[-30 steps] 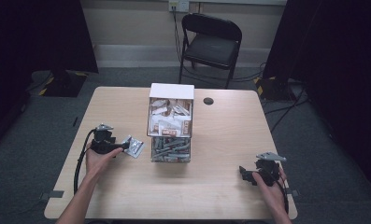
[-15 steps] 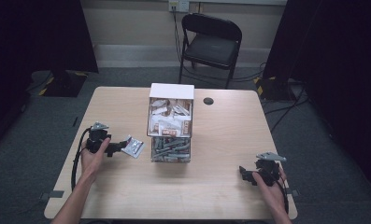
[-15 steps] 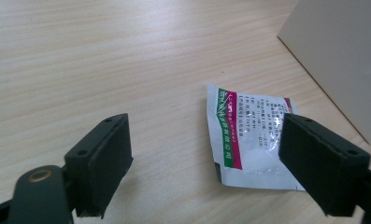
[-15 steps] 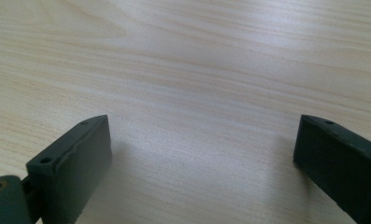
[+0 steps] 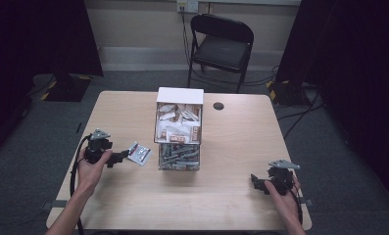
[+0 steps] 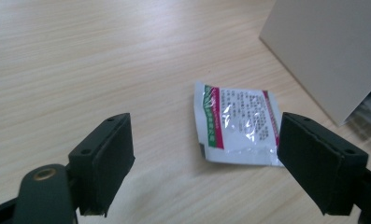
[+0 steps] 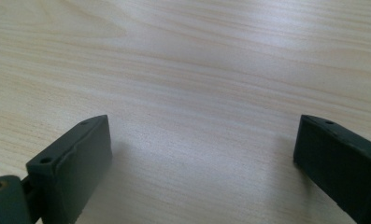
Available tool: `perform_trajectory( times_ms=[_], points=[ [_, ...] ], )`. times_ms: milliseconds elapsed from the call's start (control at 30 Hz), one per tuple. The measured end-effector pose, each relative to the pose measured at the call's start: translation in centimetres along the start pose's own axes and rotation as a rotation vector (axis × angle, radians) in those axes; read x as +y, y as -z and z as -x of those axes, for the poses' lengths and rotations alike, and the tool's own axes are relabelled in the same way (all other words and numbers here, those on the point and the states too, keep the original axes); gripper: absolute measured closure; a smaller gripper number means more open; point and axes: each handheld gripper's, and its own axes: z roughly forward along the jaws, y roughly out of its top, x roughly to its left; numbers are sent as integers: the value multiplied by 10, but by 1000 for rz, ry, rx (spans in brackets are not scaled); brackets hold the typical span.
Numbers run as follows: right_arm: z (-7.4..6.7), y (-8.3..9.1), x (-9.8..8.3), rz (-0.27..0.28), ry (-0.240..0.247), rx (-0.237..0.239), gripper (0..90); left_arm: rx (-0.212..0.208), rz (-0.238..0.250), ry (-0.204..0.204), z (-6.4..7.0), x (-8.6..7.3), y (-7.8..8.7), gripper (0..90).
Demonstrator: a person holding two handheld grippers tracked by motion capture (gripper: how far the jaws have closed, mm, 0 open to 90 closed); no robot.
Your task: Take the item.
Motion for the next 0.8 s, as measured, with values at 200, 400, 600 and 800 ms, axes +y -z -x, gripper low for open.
perform_trajectory(
  times_ms=[200, 400, 600, 800],
  points=[
    [0, 0, 0, 0, 0, 0, 37, -17, 24, -23, 10, 1, 12, 190],
    [0, 0, 0, 0, 0, 0, 37, 2, 2, -41, 16, -9, 25, 193],
    [0, 0, 0, 0, 0, 0, 37, 9, 31, -33, 14, -17, 41, 203],
    [0, 0, 0, 0, 0, 0, 37, 31, 35, -8, 12, -32, 53, 202]
  ],
)
